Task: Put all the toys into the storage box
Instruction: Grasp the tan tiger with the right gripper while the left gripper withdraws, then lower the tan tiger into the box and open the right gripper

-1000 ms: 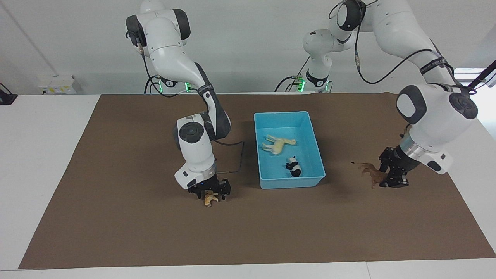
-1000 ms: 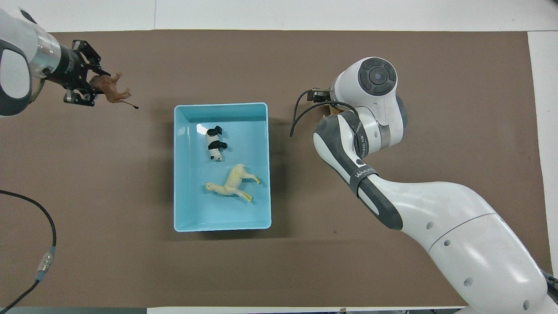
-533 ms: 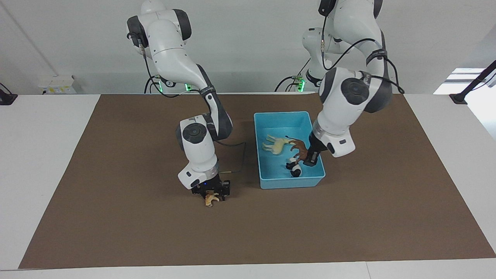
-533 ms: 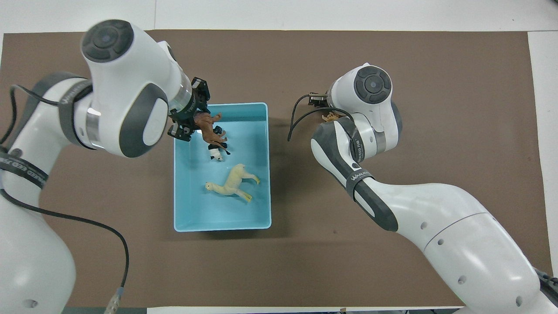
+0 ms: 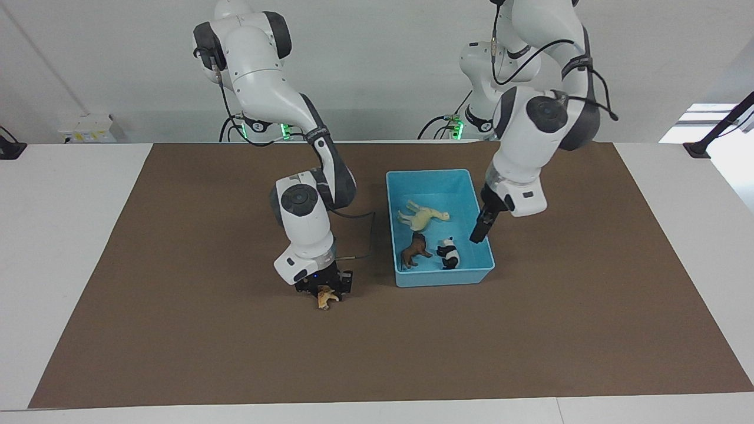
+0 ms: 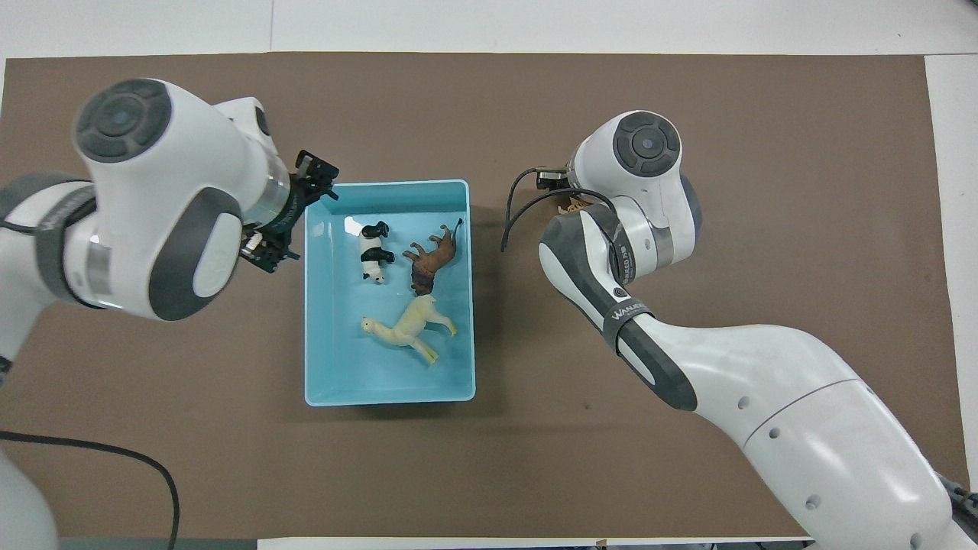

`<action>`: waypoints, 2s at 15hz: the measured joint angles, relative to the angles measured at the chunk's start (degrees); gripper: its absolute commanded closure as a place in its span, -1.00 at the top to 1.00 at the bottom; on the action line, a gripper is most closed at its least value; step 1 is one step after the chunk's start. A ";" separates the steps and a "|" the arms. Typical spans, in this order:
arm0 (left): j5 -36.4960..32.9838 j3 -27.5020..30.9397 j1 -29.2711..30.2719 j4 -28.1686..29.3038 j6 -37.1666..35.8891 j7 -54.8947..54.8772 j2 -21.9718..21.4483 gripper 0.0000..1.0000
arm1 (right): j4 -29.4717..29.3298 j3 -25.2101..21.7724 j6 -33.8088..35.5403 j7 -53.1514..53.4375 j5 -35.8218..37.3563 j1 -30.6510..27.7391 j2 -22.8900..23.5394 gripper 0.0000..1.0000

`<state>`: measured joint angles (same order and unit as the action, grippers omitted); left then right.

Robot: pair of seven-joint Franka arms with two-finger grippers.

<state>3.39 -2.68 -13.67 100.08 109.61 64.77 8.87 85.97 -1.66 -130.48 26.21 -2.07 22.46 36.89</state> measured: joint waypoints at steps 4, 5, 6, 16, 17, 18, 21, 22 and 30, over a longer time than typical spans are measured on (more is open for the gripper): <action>-0.03 0.33 11.66 -4.70 -12.67 -30.88 -4.94 1.00 | -14.52 -0.06 19.44 6.28 1.12 4.78 -1.12 -1.00; -0.04 0.38 13.12 -5.90 -14.99 -38.48 -5.24 1.00 | -17.31 -0.02 22.23 8.77 1.32 6.75 -1.37 -1.00; -0.24 0.41 13.92 -6.60 -16.53 -45.49 -5.28 1.00 | -19.67 0.06 23.79 12.07 1.37 9.27 -1.46 -1.00; -3.28 0.39 14.28 -4.65 -23.08 -58.78 -7.13 1.00 | -13.02 -0.12 11.10 27.42 1.24 24.12 -0.27 1.00; -3.28 0.40 14.29 -3.70 -22.89 -58.83 -7.91 1.00 | -13.08 -0.14 11.69 29.16 1.24 24.09 -0.58 1.00; -3.28 0.40 14.29 -3.15 -22.54 -59.15 -8.42 1.00 | -13.20 -0.19 12.95 30.67 1.26 24.08 -1.07 1.00; -3.28 0.40 14.30 -2.89 -21.55 -62.31 -8.40 1.00 | -14.56 -1.37 14.68 31.99 1.47 23.27 -3.60 1.00; -3.28 0.40 14.30 -2.89 -21.59 -62.79 -8.23 1.00 | -14.93 -2.02 15.06 31.55 1.63 22.08 -5.22 1.00; -3.28 0.20 14.21 -2.93 -21.58 -63.54 -8.23 1.00 | -14.86 -2.70 23.34 -8.89 1.34 -0.92 -15.59 1.00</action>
<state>0.11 -2.48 0.54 97.15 88.04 1.23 0.64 71.10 -4.36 -107.14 17.33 -0.74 21.55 21.30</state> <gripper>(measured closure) 0.000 0.000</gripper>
